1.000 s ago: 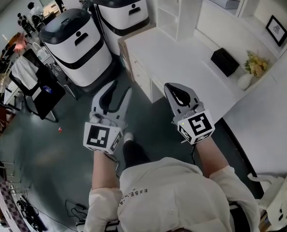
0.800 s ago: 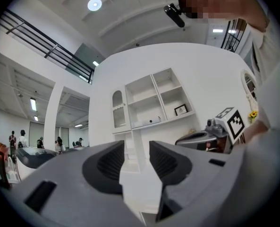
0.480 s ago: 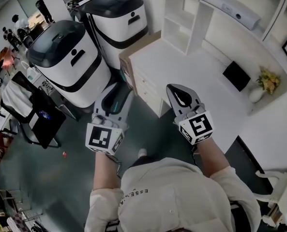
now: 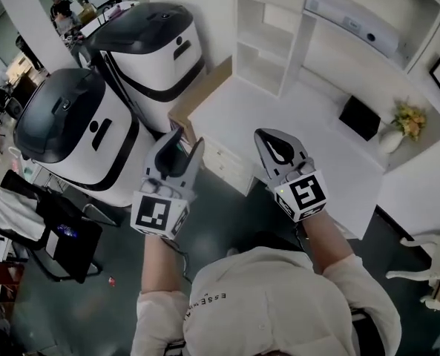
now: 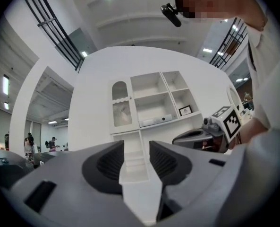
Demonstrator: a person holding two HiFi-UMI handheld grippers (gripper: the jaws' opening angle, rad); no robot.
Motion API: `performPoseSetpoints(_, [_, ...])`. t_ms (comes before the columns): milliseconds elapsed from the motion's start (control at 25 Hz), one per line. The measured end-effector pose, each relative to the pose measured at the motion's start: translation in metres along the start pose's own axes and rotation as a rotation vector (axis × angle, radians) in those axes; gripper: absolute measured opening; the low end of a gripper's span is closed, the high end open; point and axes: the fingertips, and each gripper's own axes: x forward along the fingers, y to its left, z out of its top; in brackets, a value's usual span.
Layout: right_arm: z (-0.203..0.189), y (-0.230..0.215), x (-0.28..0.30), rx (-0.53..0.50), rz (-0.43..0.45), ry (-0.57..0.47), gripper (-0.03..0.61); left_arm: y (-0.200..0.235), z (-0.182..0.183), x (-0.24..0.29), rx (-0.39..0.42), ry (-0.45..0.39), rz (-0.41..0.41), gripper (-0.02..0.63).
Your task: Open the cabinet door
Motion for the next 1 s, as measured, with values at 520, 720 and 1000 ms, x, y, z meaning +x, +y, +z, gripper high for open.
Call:
performPoseSetpoints(520, [-0.005, -0.155, 0.052, -0.037, -0.222, -0.006, 0.014, 0.029, 0.028, 0.187, 0.030, -0.144, -0.180, 0.149])
performPoseSetpoints(720, [0.002, -0.220, 0.067, -0.001, -0.291, -0.027, 0.014, 0.028, 0.067, 0.274, 0.073, -0.231, -0.245, 0.149])
performPoseSetpoints(1000, [0.005, -0.286, 0.070, -0.074, -0.373, 0.000, 0.014, 0.027, 0.130, 0.370, 0.125, -0.337, -0.311, 0.149])
